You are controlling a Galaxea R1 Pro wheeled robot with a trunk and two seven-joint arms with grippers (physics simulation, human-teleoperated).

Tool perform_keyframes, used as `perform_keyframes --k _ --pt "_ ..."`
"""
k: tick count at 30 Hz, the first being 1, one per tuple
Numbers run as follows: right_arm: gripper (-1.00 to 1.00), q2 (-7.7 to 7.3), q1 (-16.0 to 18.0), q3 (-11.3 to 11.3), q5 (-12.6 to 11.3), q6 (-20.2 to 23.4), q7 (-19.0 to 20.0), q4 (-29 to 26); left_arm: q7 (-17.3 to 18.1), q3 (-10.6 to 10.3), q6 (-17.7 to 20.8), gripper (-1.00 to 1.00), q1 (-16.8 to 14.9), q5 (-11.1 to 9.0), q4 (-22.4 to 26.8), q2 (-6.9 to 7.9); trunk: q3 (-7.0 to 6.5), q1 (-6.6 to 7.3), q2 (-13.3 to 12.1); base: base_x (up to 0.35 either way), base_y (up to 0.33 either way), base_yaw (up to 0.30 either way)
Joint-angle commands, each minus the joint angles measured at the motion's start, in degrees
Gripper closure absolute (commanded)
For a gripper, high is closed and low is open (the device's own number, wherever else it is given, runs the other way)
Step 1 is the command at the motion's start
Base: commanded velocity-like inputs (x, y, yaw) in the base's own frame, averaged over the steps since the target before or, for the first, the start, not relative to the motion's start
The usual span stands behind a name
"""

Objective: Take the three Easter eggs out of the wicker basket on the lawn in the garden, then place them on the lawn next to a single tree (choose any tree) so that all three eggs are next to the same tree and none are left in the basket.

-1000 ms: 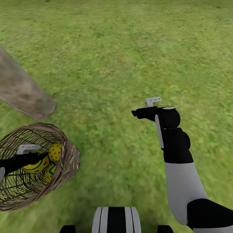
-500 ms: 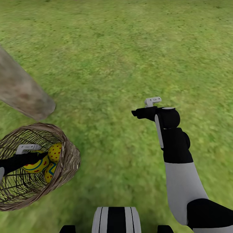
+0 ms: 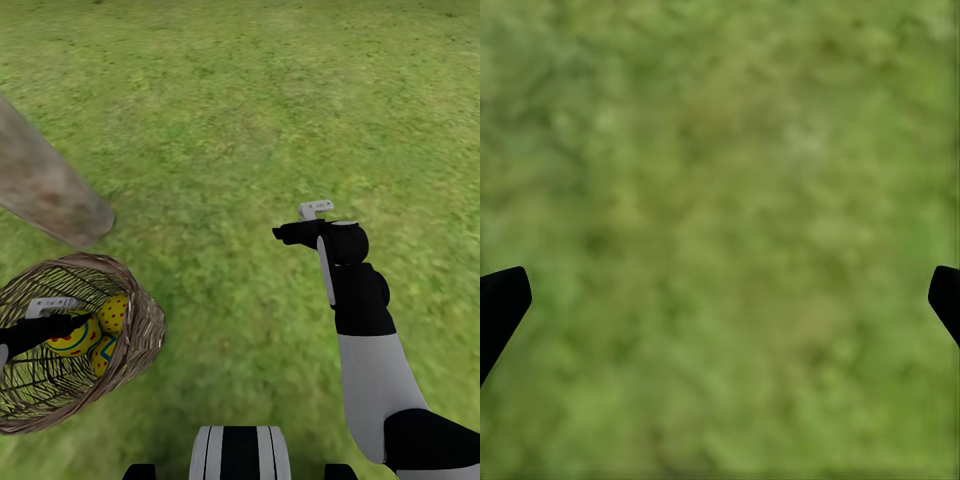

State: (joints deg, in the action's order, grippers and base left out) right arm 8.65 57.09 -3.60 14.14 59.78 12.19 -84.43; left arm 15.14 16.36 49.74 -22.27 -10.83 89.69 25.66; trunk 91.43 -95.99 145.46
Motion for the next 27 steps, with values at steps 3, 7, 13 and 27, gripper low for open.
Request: perform_keyframes --k 3,7,13,27 --pt "-1.00 0.05 0.1 0.0 0.6 0.2 0.4 0.3 -0.1 0.1 0.4 -1.00 -0.1 -0.1 0.0 0.00 0.04 0.01 0.0 0.000 0.000 0.000" --pt "-1.00 0.21 0.2 0.0 0.6 0.2 0.4 0.6 -0.4 0.0 0.5 -1.00 -0.1 0.0 0.0 0.00 0.04 0.01 0.0 0.000 0.000 0.000" --pt "-1.00 0.37 0.3 0.0 0.6 0.2 0.4 0.9 -1.3 0.0 0.6 -1.00 -0.1 0.2 -0.3 0.00 0.04 0.01 0.0 0.000 0.000 0.000" --pt "-1.00 0.60 0.5 0.0 0.5 0.2 0.4 1.0 -6.2 -0.1 0.7 -1.00 -0.1 0.2 -1.6 0.00 0.04 0.01 0.0 0.000 0.000 0.000"
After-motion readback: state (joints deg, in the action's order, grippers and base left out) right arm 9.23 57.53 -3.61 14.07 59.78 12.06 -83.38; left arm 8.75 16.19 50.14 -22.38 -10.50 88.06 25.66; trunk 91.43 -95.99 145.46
